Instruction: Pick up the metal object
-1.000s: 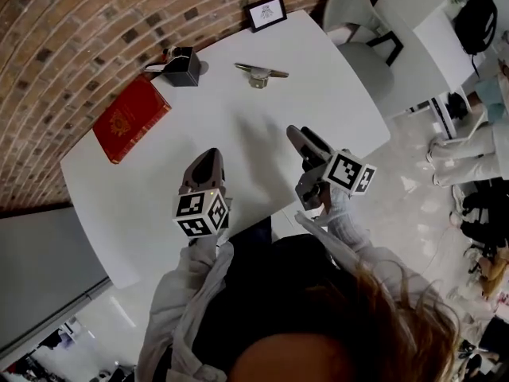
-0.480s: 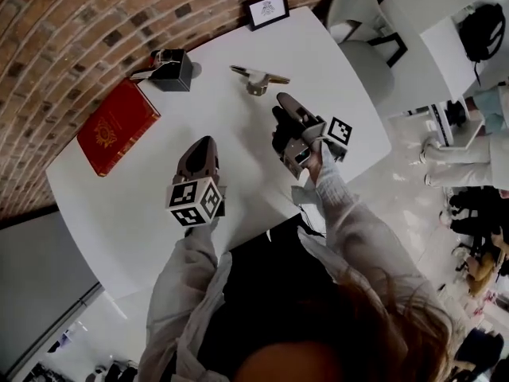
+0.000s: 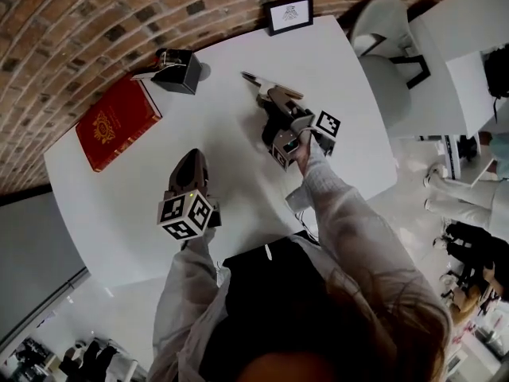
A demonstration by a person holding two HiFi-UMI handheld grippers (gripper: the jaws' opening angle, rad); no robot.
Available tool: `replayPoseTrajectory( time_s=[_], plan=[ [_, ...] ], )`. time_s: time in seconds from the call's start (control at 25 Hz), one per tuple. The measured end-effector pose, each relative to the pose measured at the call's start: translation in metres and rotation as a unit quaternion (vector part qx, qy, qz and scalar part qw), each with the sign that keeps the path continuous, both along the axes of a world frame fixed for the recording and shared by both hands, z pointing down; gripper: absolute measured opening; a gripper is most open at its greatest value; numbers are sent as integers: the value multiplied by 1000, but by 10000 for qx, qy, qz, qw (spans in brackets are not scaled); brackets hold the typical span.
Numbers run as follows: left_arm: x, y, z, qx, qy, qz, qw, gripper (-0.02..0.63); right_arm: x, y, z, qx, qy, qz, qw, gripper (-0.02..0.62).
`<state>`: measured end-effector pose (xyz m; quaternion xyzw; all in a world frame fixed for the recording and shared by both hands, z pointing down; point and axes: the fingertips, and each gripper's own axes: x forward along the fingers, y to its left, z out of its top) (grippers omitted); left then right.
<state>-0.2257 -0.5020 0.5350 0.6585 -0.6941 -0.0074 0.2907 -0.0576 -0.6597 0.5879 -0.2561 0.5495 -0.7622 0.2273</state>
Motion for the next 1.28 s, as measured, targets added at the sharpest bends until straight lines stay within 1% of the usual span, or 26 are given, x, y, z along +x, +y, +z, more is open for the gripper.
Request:
replayPoseTrajectory(
  time_s=[0.12,0.2,0.36,0.4,0.56,0.68,0.84,1.04,1.16,1.28],
  plan=[
    [-4,4,2,-46,25,-150,9999,23,-6,-6,7,-144,-10,-18,9999,242],
    [-6,7,3,-100,1,-236,9997,23,-7,-9,12,-264,20,23,9996,210],
    [-7,12,8,-185,33,-350,9992,23,-4,-15,20,-398,187,171,9989,98],
    [-8,13,10,-207,36,-364,9991,23,-4,-16,21,-390,264,179,9987,49],
    [-4,19,13,-265,14,-429,9987,23,-5,-17,19,-337,347,134,9987,34],
    [0,23,14,-288,39,-487,9984,23,-5,-14,18,-296,386,13,9988,28],
    [2,30,14,-319,9,-587,9978,23,-6,-10,10,86,711,-297,9970,16],
    [11,41,11,-306,-48,-689,9971,23,1,-6,-6,587,1042,-612,9909,16],
    [17,46,5,-207,-36,-717,9972,23,7,-4,-21,990,1282,-684,9844,16],
    [24,53,-2,-121,-57,-665,9977,23,15,1,-37,1416,1611,-722,9741,16]
  ],
)
